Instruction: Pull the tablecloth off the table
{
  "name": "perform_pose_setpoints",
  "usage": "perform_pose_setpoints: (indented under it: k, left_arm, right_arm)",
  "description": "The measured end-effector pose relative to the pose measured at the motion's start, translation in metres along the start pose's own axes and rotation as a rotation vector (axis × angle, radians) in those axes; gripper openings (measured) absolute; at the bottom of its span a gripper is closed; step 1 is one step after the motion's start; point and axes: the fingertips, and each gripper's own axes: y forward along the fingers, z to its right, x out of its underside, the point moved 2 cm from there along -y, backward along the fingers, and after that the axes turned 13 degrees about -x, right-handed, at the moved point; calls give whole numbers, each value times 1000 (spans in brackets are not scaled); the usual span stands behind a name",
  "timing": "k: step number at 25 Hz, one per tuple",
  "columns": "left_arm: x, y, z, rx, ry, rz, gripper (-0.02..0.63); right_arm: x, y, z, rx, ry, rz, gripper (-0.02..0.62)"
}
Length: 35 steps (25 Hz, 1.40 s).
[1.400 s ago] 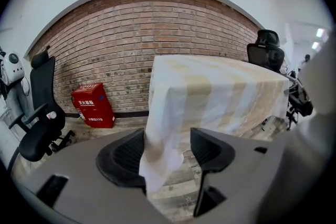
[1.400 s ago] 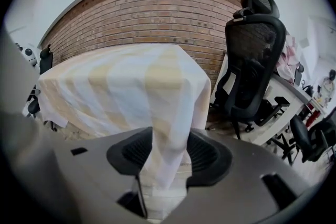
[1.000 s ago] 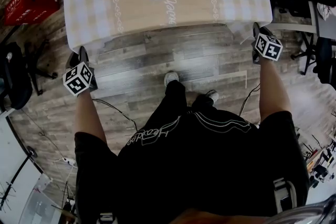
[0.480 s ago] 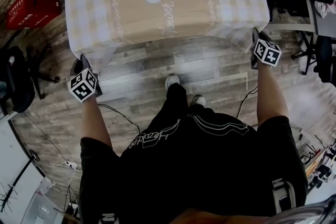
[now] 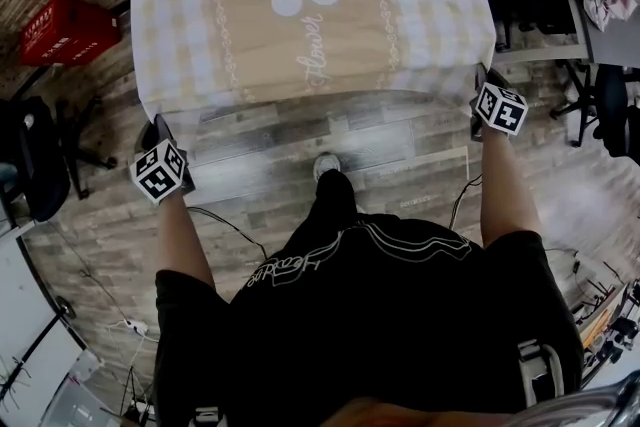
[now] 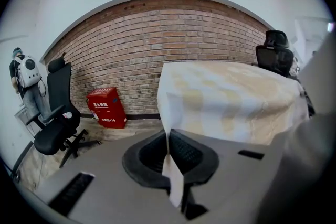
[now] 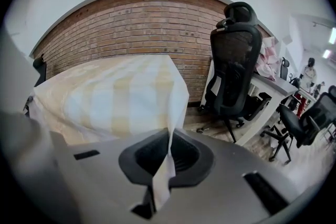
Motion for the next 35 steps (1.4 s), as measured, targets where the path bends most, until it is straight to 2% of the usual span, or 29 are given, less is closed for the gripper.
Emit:
perform_pose_setpoints:
  k: [4,11,22,35]
  left_arm:
    - [-11,-11,-3,-4,-4,23,5]
    - [-29,-30,-6,-8,-60,44,5]
    - [-67,-65,-6,5,-73,104,5]
    - [-99,-130,-5,59,-135,194,6]
  right_arm:
    - [-9,-14,-2,10,6,33,-3]
    - [-23,-36,-4,-1,2,59,-3]
    - [-49,-71,-10,-14,-39,104,-3]
    - [-96,-137,-43,-59,-98,295,-3]
